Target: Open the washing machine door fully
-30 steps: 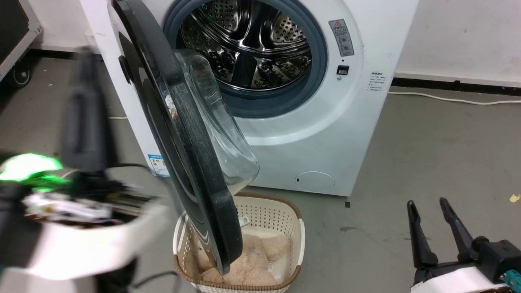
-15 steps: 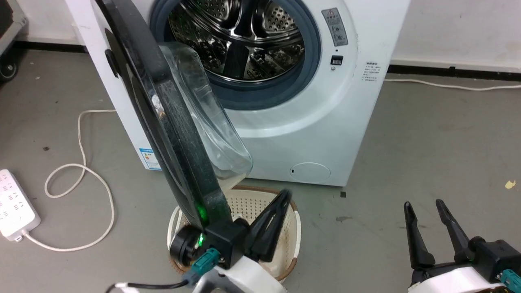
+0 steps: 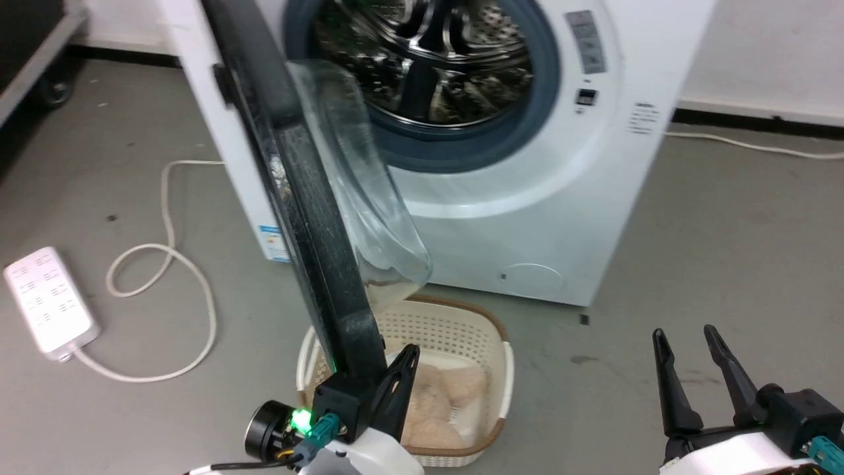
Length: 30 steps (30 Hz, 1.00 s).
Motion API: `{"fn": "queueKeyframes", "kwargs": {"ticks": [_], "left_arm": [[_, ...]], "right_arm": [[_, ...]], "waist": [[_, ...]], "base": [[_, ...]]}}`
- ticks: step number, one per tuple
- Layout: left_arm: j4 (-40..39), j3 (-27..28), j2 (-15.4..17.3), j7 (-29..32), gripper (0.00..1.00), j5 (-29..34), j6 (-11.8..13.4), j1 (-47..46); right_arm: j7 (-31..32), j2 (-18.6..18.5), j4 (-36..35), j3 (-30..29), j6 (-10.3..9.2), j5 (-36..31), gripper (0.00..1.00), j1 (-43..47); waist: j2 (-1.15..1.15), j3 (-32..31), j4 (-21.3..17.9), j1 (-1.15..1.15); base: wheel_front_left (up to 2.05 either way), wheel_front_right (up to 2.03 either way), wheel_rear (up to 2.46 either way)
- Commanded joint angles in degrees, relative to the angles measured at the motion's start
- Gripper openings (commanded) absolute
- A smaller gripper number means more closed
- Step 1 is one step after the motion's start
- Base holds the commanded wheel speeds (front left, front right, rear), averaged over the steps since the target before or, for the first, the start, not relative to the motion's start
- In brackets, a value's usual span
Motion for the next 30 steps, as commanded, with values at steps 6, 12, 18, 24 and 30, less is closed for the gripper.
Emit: {"fn": "queueKeyframes", "kwargs": {"ticks": [6, 12, 18, 24, 30], "left_arm": [[-0.1, 1.2, 0.7, -0.7, 0.00, -0.7, 1.1, 1.3], [-0.7, 1.8, 1.5, -0.1, 0.00, -1.1, 1.6, 1.7], [-1.5, 5.3, 3.4, 0.3, 0.00, -2.7, 2.5, 0.7], [-0.9, 12.3, 7.5, 0.4, 0.00, -5.4, 3.0, -2.4], [2.8, 20.0, 13.7, 0.6, 0.00, -8.1, 2.5, -7.4]], "right_arm": [[-0.1, 0.2, 0.3, -0.3, -0.04, 0.5, 1.00, 0.5], [0.0, 0.2, 0.7, 0.0, -0.04, 0.9, 1.00, 0.8], [0.5, 0.2, 0.6, 2.1, -0.04, 0.6, 1.00, -0.1], [2.1, 0.2, -0.8, 2.8, -0.04, -0.8, 1.00, -2.1], [4.2, -0.3, -2.7, 3.0, -0.04, -2.9, 1.00, -3.7]], "waist": [[0.00, -0.7, 7.0, 0.00], [0.00, -0.7, 13.7, 0.00], [0.00, 1.0, 17.9, 0.00], [0.00, 5.6, 18.6, 0.00], [0.00, 10.9, 17.8, 0.00]], "base": [[0.00, 0.00, 0.00], [0.00, 0.00, 0.00], [0.00, 0.00, 0.00], [0.00, 0.00, 0.00], [0.00, 0.00, 0.00]]}}
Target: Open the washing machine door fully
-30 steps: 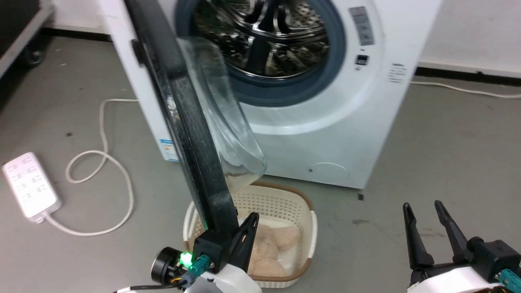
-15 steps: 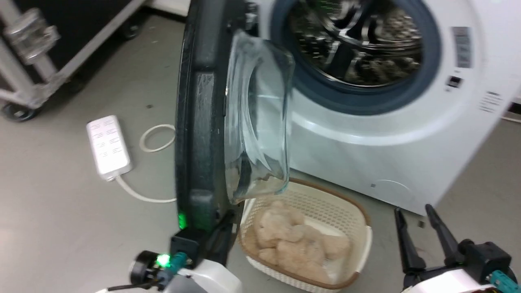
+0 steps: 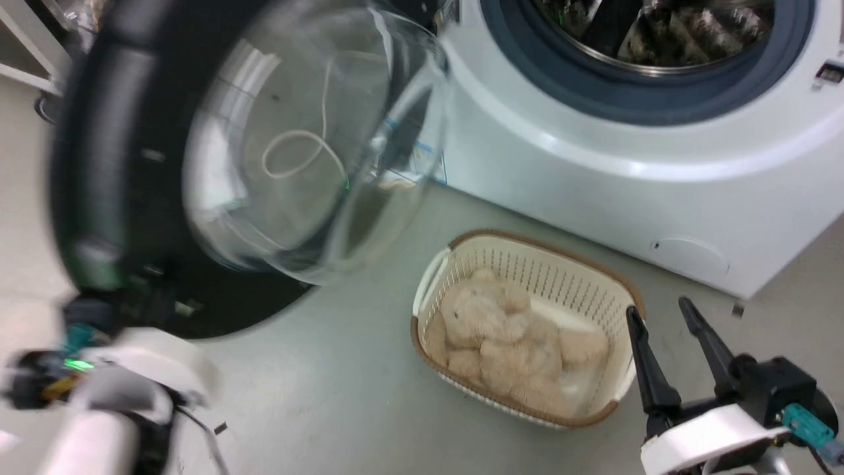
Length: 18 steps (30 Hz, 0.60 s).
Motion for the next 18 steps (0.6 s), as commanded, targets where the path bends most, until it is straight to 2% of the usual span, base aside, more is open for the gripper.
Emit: {"fn": "queueKeyframes", "kwargs": {"ticks": [1, 3, 8, 13, 18], "left_arm": [[1.2, 1.8, 1.8, 0.0, 0.00, -0.8, -0.2, -1.9], [3.2, 3.8, 4.6, -0.1, 0.00, -1.5, -1.3, -4.1], [9.2, 8.0, 8.7, -0.1, 0.00, -4.3, -2.9, -10.1], [17.3, 10.7, 11.4, -1.5, 0.00, -6.0, -3.8, -14.3], [23.4, 12.1, 12.1, -5.7, 0.00, -7.1, -5.0, -16.4]], "right_arm": [[0.3, -0.5, -0.7, 0.1, -0.05, -0.4, 1.00, -1.2], [0.9, -1.0, -1.6, -0.2, -0.05, -0.5, 1.00, -1.9], [2.1, -2.3, -3.2, -1.0, -0.05, -0.6, 1.00, -3.2], [2.4, -3.1, -3.8, -1.4, -0.05, -0.4, 1.00, -3.9], [1.3, -3.3, -3.6, -2.2, -0.05, -0.4, 1.00, -4.4]], "waist": [[0.00, 2.9, -0.8, -0.01], [0.00, 4.5, -1.3, -0.01], [0.00, 7.8, -2.3, -0.01], [0.00, 9.5, -3.4, -0.01], [0.00, 9.0, -4.2, -0.01]], "base": [[0.00, 0.00, 0.00], [0.00, 0.00, 0.00], [0.00, 0.00, 0.00], [0.00, 0.00, 0.00], [0.00, 0.00, 0.00]]}}
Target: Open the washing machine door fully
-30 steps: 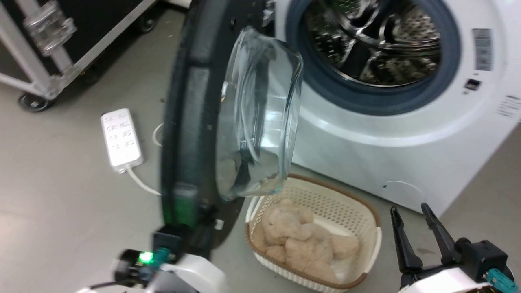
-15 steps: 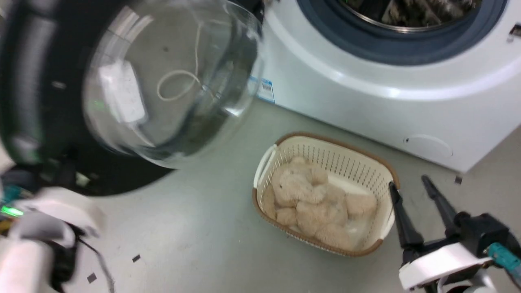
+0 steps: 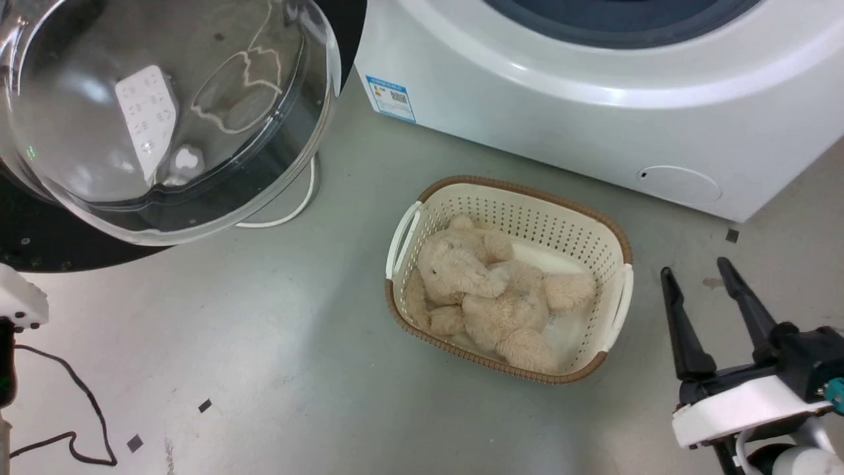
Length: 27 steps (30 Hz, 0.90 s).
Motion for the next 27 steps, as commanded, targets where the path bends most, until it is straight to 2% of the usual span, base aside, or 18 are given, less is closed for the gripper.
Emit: {"fn": "queueKeyframes", "kwargs": {"ticks": [1, 5, 9, 14, 18, 23, 27], "left_arm": [[1.1, 0.4, 0.2, -1.4, 0.00, -0.4, -0.3, -0.6], [1.8, -0.8, 0.0, -4.3, 0.00, 0.5, -1.4, -0.1], [-1.5, -3.2, -1.4, -6.3, 0.00, 1.9, -2.0, 1.5], [-10.5, -6.4, -5.0, -6.3, 0.00, 2.7, -1.3, 5.8], [-18.4, -8.1, -9.0, -5.9, 0.00, 0.1, -1.8, 10.0], [-25.5, -11.7, -10.9, -5.8, 0.00, 3.2, 0.2, 15.8], [-28.0, -13.3, -12.4, -6.8, 0.00, 5.3, 2.5, 20.3]], "right_arm": [[-1.0, -0.4, -0.1, -0.5, -0.05, -0.2, 1.00, -1.0], [-2.9, 0.0, 0.3, -2.9, -0.05, -0.3, 1.00, -1.2], [-4.5, 0.3, 1.0, -5.3, -0.05, -0.6, 1.00, -1.2], [-6.5, 1.4, 1.6, -8.1, -0.05, -1.8, 1.00, -1.1], [-7.8, 1.8, 1.7, -9.3, -0.05, -5.9, 1.00, 0.0], [-8.1, 2.7, 1.9, -9.0, -0.05, -5.6, 1.00, 2.2], [-7.8, 3.0, 2.0, -7.6, -0.05, -5.2, 1.00, 3.9]], "waist": [[0.00, -0.7, -0.2, -0.01], [0.00, -2.8, -0.3, -0.01], [0.00, -6.0, -0.8, -0.01], [0.00, -10.7, -2.9, -0.01], [0.00, -14.0, -5.4, -0.01], [0.00, -17.0, -8.9, -0.01], [0.00, -18.3, -12.2, -0.01]], "base": [[0.00, 0.00, 0.00], [0.00, 0.00, 0.00], [0.00, 0.00, 0.00], [0.00, 0.00, 0.00], [0.00, 0.00, 0.00], [0.00, 0.00, 0.00], [0.00, 0.00, 0.00]]}}
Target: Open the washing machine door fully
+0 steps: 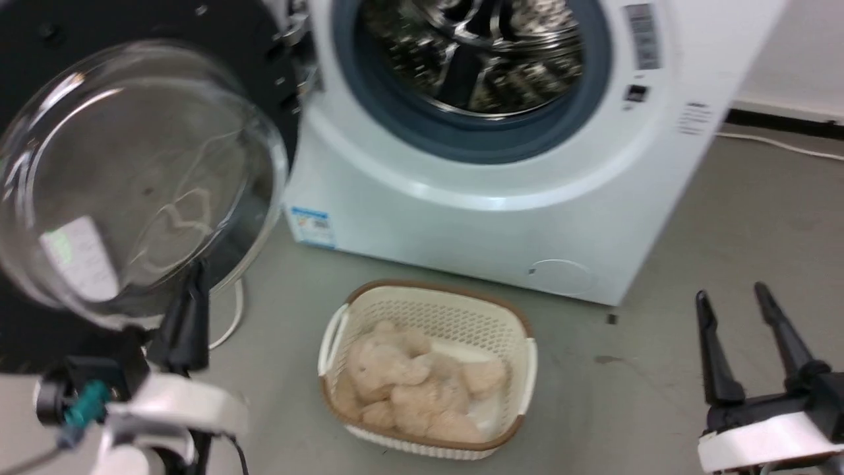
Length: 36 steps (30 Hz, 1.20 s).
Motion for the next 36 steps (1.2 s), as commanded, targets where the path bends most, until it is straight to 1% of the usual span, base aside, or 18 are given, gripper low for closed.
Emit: {"fn": "queueKeyframes", "kwargs": {"ticks": [1, 2, 3, 4, 5, 7, 8, 14, 19, 28, 36], "left_arm": [[-0.5, -0.5, -0.5, -1.2, 0.00, 0.9, 0.9, 2.2], [-0.5, -0.5, -0.5, -1.2, 0.00, 0.9, 0.9, 2.2], [-0.5, -1.0, -1.1, -2.0, 0.26, 1.5, 1.7, 4.2], [-0.5, -1.0, -1.1, -2.0, 0.26, 1.5, 1.7, 4.2], [-0.2, -1.5, -1.8, -2.6, 1.00, 2.1, 2.6, 6.0], [0.1, -1.8, -2.2, -2.6, 1.00, 2.2, 3.0, 6.8], [0.7, -2.8, -2.7, -2.6, 1.00, 2.9, 3.6, 8.1], [2.2, -4.5, -4.4, -2.8, 1.00, 3.2, 4.5, 10.0], [3.6, -4.7, -5.2, -3.6, 1.00, 3.4, 5.5, 11.1], [4.0, -5.6, -5.1, -4.4, 1.00, 4.0, 5.5, 10.3], [4.2, -6.6, -4.8, -3.9, 1.00, 4.8, 5.8, 9.5]], "right_arm": [[0.2, 0.4, 0.2, 0.5, -0.05, 0.8, 1.00, 1.1], [0.2, 0.4, 0.2, 0.5, -0.05, 0.8, 1.00, 1.1], [0.4, 0.4, 0.4, 1.0, -0.05, 1.2, 1.00, 1.7], [0.4, 0.4, 0.4, 1.0, -0.05, 1.2, 1.00, 1.7], [0.4, 0.5, 0.5, 1.4, -0.05, 1.9, 1.00, 2.3], [0.4, 0.5, 0.5, 1.6, -0.05, 2.3, 1.00, 2.6], [0.4, 0.5, 0.7, 2.1, -0.05, 2.9, 1.00, 3.5], [0.6, 0.5, 1.0, 2.8, -0.05, 3.9, 1.00, 4.8], [0.9, 0.5, 1.9, 2.7, -0.05, 3.7, 1.00, 4.7], [1.4, 0.5, 2.7, 2.9, -0.05, 3.7, 1.00, 4.8], [1.6, 0.5, 3.3, 3.7, -0.05, 3.9, 1.00, 4.6]], "waist": [[0.00, -2.0, -3.5, 0.01], [0.00, -2.0, -3.5, 0.01], [0.00, -2.5, -5.1, 0.01], [0.00, -2.5, -5.1, 0.01], [0.00, -2.9, -6.5, 0.01], [0.00, -3.0, -7.0, 0.01], [0.00, -3.3, -7.8, 0.01], [0.00, -3.6, -9.1, 0.01], [0.00, -3.7, -10.0, 0.01], [0.00, -3.5, -9.7, 0.01], [0.00, -3.0, -9.1, 0.01]], "base": [[0.00, 0.00, 0.00], [0.00, 0.00, 0.00], [0.00, 0.00, 0.00], [0.00, 0.00, 0.00], [0.00, 0.00, 0.00], [0.00, 0.00, 0.00], [0.00, 0.00, 0.00], [0.00, 0.00, 0.00], [0.00, 0.00, 0.00], [0.00, 0.00, 0.00], [0.00, 0.00, 0.00]]}}
